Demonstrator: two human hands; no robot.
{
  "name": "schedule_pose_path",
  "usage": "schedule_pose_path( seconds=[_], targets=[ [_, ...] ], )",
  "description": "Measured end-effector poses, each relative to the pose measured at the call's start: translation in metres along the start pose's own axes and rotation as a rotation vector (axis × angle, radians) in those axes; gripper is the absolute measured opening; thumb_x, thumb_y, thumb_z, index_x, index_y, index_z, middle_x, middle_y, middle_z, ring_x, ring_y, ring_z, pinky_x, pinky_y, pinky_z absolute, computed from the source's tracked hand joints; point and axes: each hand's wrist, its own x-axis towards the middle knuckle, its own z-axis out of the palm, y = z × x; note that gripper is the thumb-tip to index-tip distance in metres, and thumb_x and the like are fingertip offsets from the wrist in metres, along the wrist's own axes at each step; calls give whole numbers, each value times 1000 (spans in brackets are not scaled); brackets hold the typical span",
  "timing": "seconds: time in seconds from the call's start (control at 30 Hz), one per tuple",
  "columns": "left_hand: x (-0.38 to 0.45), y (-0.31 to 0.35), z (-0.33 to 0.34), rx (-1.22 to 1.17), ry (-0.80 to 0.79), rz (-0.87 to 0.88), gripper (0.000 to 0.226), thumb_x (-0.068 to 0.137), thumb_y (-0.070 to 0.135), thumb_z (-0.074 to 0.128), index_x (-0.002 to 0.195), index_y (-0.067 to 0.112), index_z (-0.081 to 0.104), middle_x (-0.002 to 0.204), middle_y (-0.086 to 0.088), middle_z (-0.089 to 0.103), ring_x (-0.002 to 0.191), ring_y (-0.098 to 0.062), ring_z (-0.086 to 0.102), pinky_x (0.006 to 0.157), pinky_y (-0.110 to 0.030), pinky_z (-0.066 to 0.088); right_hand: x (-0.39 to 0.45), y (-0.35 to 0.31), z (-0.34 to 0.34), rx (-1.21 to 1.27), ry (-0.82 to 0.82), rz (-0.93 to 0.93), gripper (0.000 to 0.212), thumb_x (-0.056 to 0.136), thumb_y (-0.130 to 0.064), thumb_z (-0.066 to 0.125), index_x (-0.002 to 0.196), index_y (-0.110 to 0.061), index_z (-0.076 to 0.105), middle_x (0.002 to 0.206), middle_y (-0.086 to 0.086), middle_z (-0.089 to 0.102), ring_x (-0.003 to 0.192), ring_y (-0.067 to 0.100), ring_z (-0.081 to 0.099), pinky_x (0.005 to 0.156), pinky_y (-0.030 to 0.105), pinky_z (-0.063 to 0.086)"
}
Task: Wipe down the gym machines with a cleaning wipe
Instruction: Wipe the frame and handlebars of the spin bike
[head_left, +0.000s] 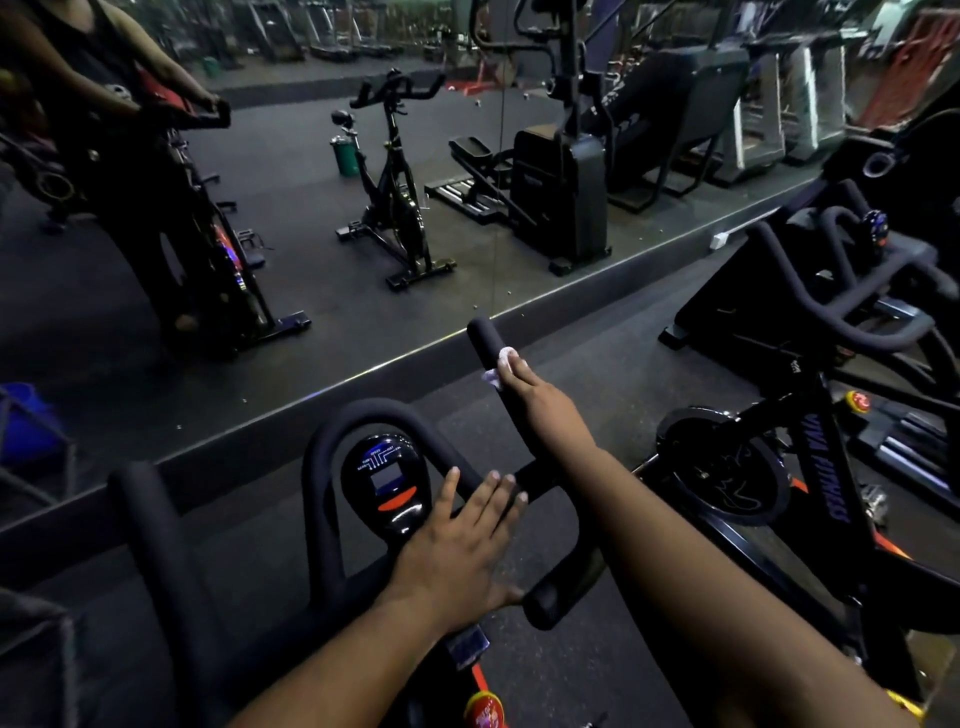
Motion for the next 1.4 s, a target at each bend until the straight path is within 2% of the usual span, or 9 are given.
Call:
schedule_pose_path(
  seconds=[0.1, 0.27, 0.43, 0.73, 0.83, 0.93, 1.13, 1.23, 1.4],
  targets=[
    [1, 0, 5, 36, 42, 4, 100, 86, 76, 2, 162, 10, 2, 169, -15, 3, 157, -29, -1, 118, -67, -15, -18, 1, -12, -66, 30, -27, 36, 108, -39, 42, 145, -42, 40, 159, -18, 33, 110, 23, 64, 63, 32, 44],
    [-1, 2, 4, 61, 129, 24, 100, 85, 76, 0, 158, 12, -17, 169, -13, -12, 156, -28, -14, 116, -66, -18, -17, -16, -32, 185, 110, 51, 26, 101, -33, 54, 124, -27, 64, 138, -1, 61, 117, 22, 62, 86, 33, 48],
    [-2, 2, 0, 106, 107, 22, 100, 89, 77, 13, 160, 12, -14, 169, -13, -13, 156, -27, -15, 117, -65, -17, -18, -18, -34, 8, 49, 126, 19, 99, -37, 56, 108, -24, 66, 99, 10, 72, 93, 34, 67, 78, 41, 51],
    [-3, 4, -3, 136, 90, 6, 100, 91, 78, 13, 160, 10, -13, 168, -13, -15, 157, -27, -13, 118, -66, -10, -115, -2, -9, -151, -143, 27, 48, 95, -7, 49, 142, -18, 55, 148, 5, 54, 130, 29, 57, 91, 42, 55],
    [-9, 0, -1, 104, 139, 5, 100, 92, 75, 31, 161, 6, 14, 168, -15, 15, 157, -27, 13, 123, -59, -1, -113, 0, -11, -148, -169, -21, 53, 95, -5, 48, 143, -26, 54, 152, -1, 50, 137, 26, 51, 104, 39, 48],
    [-18, -3, 6, 46, 192, 1, 95, 89, 74, 47, 152, 3, 41, 158, -15, 42, 148, -27, 37, 124, -47, 12, -105, 9, -19, -184, -191, 38, 63, 94, 6, 44, 152, -18, 43, 161, 2, 38, 150, 23, 32, 121, 34, 21],
    [-51, -4, 24, -68, 252, 22, 90, 87, 69, 33, 145, 2, 53, 155, -15, 47, 145, -27, 43, 117, -45, 24, -110, -49, 4, -58, -174, 22, 37, 93, -9, 54, 126, -21, 64, 135, 2, 55, 124, 22, 55, 97, 35, 47],
    [-63, -11, 31, -93, 327, 12, 90, 86, 69, 35, 143, 2, 54, 154, -13, 47, 144, -27, 45, 115, -44, 27, -121, -54, -3, -61, -173, -45, 16, 99, -29, 53, 103, -29, 68, 119, 2, 69, 109, 19, 64, 101, 43, 49],
    [-71, -16, 34, -82, 334, 24, 90, 87, 68, 35, 145, 2, 52, 156, -13, 45, 144, -28, 44, 116, -43, 26, -121, -40, -8, 48, -20, 271, 52, 92, 5, 48, 138, -16, 60, 150, 10, 53, 136, 29, 52, 110, 41, 44]
  ],
)
